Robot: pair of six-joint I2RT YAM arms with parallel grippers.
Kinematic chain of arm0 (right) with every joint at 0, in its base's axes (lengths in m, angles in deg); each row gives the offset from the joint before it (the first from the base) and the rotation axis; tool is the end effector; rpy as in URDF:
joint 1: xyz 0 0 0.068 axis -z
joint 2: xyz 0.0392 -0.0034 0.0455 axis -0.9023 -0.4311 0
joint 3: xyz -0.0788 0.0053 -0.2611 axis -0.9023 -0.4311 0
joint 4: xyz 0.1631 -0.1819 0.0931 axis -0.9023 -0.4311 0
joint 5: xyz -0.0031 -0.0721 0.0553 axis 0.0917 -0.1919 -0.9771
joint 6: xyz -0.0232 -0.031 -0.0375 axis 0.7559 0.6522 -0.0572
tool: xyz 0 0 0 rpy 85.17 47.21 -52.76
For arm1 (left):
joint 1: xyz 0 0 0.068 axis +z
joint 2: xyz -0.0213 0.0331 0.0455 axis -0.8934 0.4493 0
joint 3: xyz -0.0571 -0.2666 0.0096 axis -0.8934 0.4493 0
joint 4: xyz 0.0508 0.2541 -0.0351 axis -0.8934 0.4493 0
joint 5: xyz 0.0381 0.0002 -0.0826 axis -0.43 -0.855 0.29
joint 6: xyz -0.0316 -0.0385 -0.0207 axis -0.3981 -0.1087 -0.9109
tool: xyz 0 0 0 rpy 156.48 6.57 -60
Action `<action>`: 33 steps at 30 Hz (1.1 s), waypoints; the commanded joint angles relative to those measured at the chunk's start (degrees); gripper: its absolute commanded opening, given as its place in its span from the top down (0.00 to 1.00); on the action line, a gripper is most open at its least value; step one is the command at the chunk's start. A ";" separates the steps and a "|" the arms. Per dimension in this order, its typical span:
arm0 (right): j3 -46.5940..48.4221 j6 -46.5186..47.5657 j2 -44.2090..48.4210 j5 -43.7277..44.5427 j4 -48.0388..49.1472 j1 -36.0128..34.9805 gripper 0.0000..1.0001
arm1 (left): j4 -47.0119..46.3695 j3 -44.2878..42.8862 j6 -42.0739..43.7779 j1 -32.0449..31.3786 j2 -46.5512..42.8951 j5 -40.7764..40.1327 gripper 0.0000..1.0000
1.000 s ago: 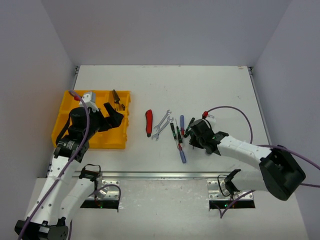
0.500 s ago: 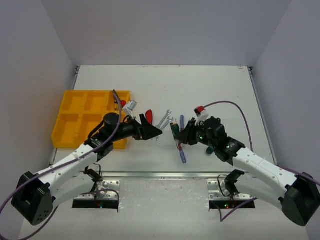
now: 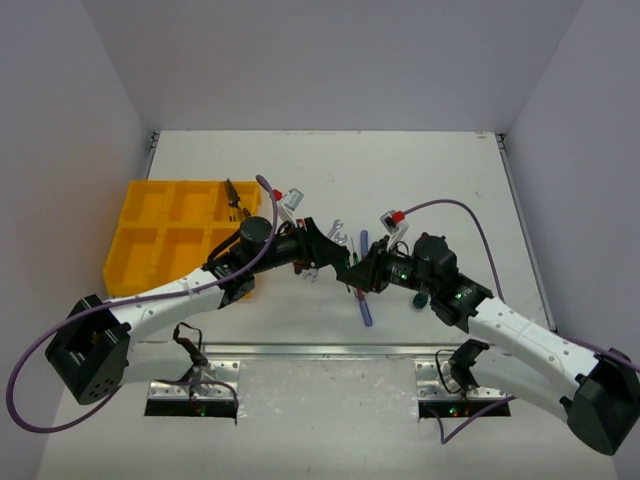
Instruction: Sort the tools into containers
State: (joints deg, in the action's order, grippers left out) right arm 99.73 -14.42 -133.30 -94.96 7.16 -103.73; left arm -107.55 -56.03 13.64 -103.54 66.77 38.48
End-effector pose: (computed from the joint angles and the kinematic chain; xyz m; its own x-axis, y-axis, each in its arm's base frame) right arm 0.1527 0.1410 0.2425 -0.7413 0.2532 -0.6216 -0.4684 0.4683 0.7492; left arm 0.1975 -0.1836 0.2600 -0.7274 -0.2826 -0.6253 0.4942 0.4165 -0.7631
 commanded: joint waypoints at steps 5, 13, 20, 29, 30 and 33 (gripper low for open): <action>4.33 -1.40 -1.34 3.76 3.49 -0.37 1.00 | -3.87 -2.40 0.16 -2.08 -0.08 0.48 0.89; 7.45 0.15 -1.92 9.01 -3.80 -0.37 0.06 | 16.80 -11.59 5.60 -1.75 0.58 -13.49 1.00; 10.41 5.09 6.40 23.16 -22.32 -0.29 0.01 | 44.07 -25.43 9.35 12.63 1.62 -38.56 1.00; 11.29 7.98 12.12 29.63 -33.00 -0.13 0.01 | 56.10 -45.30 11.45 41.86 19.80 -49.85 1.00; 11.35 8.19 12.44 29.95 -34.31 -0.18 0.01 | 57.30 -49.38 11.82 44.27 24.82 -50.99 1.00; 11.45 8.91 13.29 31.45 -37.55 -0.11 0.01 | 58.91 -55.61 13.57 46.51 31.96 -54.08 1.00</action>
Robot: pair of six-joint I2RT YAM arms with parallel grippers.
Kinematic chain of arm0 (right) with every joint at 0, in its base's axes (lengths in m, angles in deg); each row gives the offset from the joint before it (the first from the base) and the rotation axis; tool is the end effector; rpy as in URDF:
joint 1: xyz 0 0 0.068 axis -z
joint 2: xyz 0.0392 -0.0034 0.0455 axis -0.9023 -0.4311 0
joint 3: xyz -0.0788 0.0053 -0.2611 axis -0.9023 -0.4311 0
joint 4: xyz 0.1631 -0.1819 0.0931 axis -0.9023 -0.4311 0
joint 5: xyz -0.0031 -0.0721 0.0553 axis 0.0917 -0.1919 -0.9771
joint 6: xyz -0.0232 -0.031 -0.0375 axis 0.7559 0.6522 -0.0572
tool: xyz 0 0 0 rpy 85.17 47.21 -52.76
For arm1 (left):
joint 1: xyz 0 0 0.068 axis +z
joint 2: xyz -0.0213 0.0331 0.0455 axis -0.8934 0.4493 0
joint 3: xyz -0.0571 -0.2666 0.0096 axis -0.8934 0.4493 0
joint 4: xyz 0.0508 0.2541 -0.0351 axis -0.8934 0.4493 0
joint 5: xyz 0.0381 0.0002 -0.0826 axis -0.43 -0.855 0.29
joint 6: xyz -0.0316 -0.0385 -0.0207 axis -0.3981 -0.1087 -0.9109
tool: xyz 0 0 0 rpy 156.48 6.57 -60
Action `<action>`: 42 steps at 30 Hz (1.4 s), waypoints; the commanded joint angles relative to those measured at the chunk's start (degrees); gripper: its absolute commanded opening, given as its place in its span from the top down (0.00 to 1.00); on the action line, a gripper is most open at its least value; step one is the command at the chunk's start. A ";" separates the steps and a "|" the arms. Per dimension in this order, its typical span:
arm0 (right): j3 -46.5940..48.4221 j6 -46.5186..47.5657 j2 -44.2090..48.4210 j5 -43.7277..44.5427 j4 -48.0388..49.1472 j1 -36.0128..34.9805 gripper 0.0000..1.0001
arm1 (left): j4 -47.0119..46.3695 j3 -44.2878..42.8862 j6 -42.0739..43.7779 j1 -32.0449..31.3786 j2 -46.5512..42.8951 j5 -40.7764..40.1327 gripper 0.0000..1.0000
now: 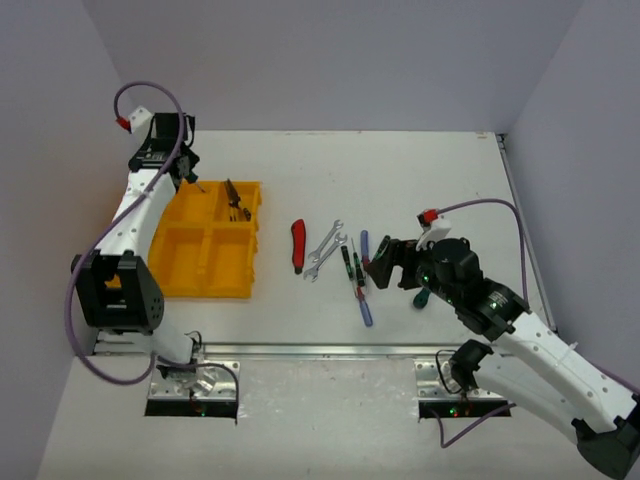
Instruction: Sort the tools into containers
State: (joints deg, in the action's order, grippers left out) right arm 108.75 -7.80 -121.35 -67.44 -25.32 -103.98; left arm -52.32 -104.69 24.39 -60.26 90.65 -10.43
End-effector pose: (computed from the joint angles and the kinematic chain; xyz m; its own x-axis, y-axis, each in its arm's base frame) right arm 0.1300 0.1015 0.2748 -0.6024 0.3067 -0.7369 -0.2189 0.8243 0.5220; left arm 0.3622 0.0361 0.3353 -0.2813 -0.5375 -0.7950 -0.7119 0.6724 -0.2028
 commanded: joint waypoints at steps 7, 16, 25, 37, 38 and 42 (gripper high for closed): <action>4.08 3.18 -0.09 9.56 -12.09 0.13 0.01 | 1.96 -8.84 4.38 3.90 17.37 -2.31 1.00; 4.48 0.67 -13.15 8.04 -14.78 12.15 0.01 | 3.34 -7.80 3.04 2.76 8.68 4.98 0.04; -0.70 1.55 -23.83 2.09 -7.87 21.01 0.04 | -1.05 8.45 6.68 -0.77 -24.10 17.96 0.00; -9.63 -5.77 -29.37 0.50 1.20 23.26 0.37 | -1.92 33.55 12.18 -5.15 -45.89 24.34 0.00; -10.37 -6.28 -30.28 0.73 1.98 23.26 0.44 | -2.49 34.79 11.95 -5.15 -45.84 25.42 0.00; -11.06 -6.71 -30.01 1.34 2.51 22.38 0.81 | -4.78 37.37 10.77 -5.36 -45.11 30.55 0.00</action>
State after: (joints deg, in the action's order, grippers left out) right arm 99.18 -12.27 -151.56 -66.85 -25.71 -81.06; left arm -53.72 -68.19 34.98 -65.17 46.39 14.43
